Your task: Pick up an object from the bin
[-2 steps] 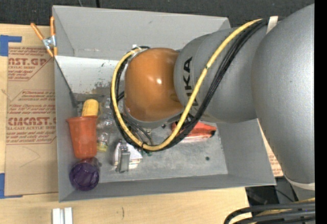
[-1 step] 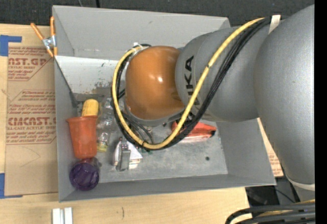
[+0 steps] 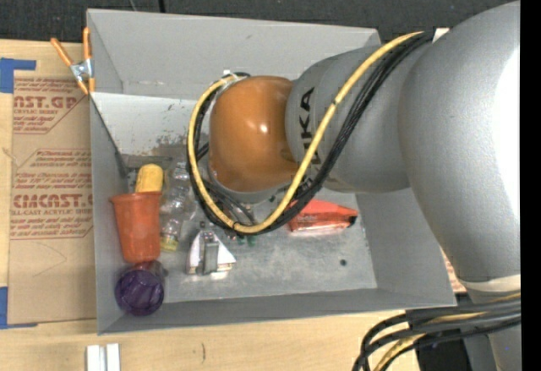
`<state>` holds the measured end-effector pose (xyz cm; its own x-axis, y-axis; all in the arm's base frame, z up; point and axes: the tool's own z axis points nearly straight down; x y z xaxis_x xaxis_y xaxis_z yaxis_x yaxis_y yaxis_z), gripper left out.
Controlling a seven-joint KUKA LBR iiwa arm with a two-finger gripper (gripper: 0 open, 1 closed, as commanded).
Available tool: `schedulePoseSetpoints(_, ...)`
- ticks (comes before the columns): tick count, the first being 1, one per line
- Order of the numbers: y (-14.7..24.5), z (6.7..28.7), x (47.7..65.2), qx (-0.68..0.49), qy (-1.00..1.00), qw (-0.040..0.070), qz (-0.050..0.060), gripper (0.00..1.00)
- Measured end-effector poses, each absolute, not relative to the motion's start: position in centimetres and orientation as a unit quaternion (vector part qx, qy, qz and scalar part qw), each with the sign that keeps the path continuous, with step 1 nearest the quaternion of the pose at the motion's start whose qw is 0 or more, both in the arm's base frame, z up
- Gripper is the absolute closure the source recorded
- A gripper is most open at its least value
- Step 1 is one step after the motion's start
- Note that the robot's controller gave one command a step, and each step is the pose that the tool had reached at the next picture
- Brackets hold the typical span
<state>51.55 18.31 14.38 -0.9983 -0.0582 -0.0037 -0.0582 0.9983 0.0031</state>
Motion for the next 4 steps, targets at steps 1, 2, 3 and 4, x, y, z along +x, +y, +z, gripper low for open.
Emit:
schedulePoseSetpoints(1, 17.8, 11.2, 51.6, 0.015, 1.0, -0.001, 0.001, 0.0)
schedulePoseSetpoints(2, 16.8, 9.1, 51.8, 0.092, 0.996, 0.0, 0.001, 0.0)
schedulePoseSetpoints(3, 15.7, 8.0, 53.8, -0.014, 1.0, -0.001, 0.001, 0.0)
schedulePoseSetpoints(4, 13.5, 7.2, 55.0, 0.053, 0.999, 0.001, 0.003, 1.0)
